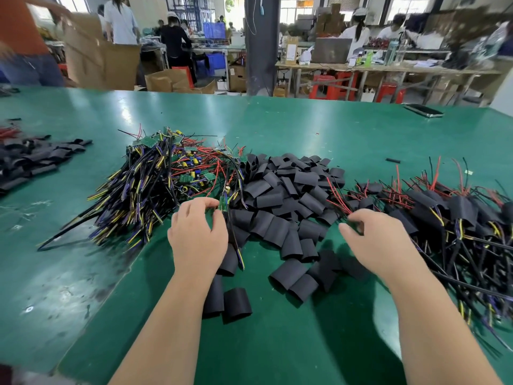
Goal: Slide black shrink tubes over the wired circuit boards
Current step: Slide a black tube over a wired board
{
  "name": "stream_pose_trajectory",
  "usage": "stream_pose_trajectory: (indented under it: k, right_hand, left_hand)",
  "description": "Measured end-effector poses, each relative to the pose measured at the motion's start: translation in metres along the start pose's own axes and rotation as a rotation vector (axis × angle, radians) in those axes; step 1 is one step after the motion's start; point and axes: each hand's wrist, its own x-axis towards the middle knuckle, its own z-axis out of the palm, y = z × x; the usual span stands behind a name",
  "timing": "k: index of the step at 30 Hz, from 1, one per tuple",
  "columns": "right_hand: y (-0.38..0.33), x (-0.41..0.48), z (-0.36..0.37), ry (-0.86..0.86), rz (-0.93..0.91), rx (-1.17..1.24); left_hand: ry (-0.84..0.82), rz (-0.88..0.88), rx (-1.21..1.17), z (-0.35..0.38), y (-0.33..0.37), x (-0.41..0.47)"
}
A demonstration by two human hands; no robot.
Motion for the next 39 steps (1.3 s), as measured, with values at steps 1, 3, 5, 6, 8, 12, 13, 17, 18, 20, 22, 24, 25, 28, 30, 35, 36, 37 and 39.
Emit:
stream_pose_trajectory:
  k: [1,3,5,6,8,12,13,17,18,20,22,24,25,28,30,35,36,37,39]
  right_hand:
    - [-0.001,-0.002,-0.002,-0.039,0.042,-0.045]
    - [-0.005,-0.006,-0.002,-0.169,0.088,-0.123]
    - [-0.016,-0.012,0.003,-0.272,0.089,-0.028]
    - [-0.022,-0.014,0.007,-0.303,0.071,0.072]
    - [-0.03,-0.016,0.014,-0.331,0.032,0.273]
    - [-0.032,-0.014,0.019,-0.162,0.025,0.419]
    - [-0.031,-0.013,0.019,-0.113,0.021,0.419]
    - [-0.028,-0.011,0.021,-0.051,0.006,0.416]
    - [-0.028,-0.01,0.023,-0.043,-0.001,0.407]
    - [-0.026,-0.009,0.024,-0.012,-0.008,0.4]
    - [-0.025,-0.007,0.024,0.018,-0.003,0.416]
    - [-0.027,-0.006,0.023,-0.011,0.045,0.54]
    - [-0.028,-0.007,0.022,-0.051,0.078,0.64]
    - [-0.034,-0.01,0.023,-0.24,0.115,0.919]
    - [-0.039,-0.013,0.024,-0.38,0.099,1.089]
    - [-0.047,-0.015,0.019,-0.412,-0.026,1.644]
    - [-0.047,-0.015,0.018,-0.385,-0.041,1.681]
    - [-0.048,-0.015,0.016,-0.358,-0.051,1.687]
    - [-0.049,-0.016,0.016,-0.315,-0.062,1.638]
  left_hand:
    - [0.029,-0.044,0.002,-0.001,-0.001,0.001]
    - [0.044,-0.104,-0.002,-0.002,-0.003,0.003]
    - [0.021,-0.123,0.018,-0.002,-0.004,0.004]
    - [0.004,-0.126,0.033,-0.002,-0.004,0.004]
    - [-0.034,-0.13,0.073,0.0,-0.004,0.004]
    - [-0.089,-0.077,0.296,0.002,-0.004,0.006]
    - [-0.114,-0.059,0.382,0.004,-0.002,0.007]
    - [-0.185,-0.034,0.538,0.012,0.002,0.009]
    - [-0.166,-0.053,0.504,0.012,0.002,0.011]
    - [-0.095,-0.062,0.353,0.009,0.001,0.015]
    - [-0.03,0.006,0.172,0.005,0.004,0.017]
    - [0.05,0.109,0.019,0.002,0.008,0.016]
    - [0.084,0.146,-0.041,0.0,0.01,0.016]
    - [0.052,0.251,-0.209,0.0,0.016,0.016]
    - [-0.021,0.364,-0.229,0.002,0.019,0.01]
    - [-0.194,0.472,-0.193,0.01,0.018,-0.009]
    - [-0.22,0.485,-0.164,0.01,0.018,-0.01]
    - [-0.231,0.5,-0.139,0.009,0.017,-0.009]
    - [-0.231,0.536,-0.119,0.006,0.017,-0.009]
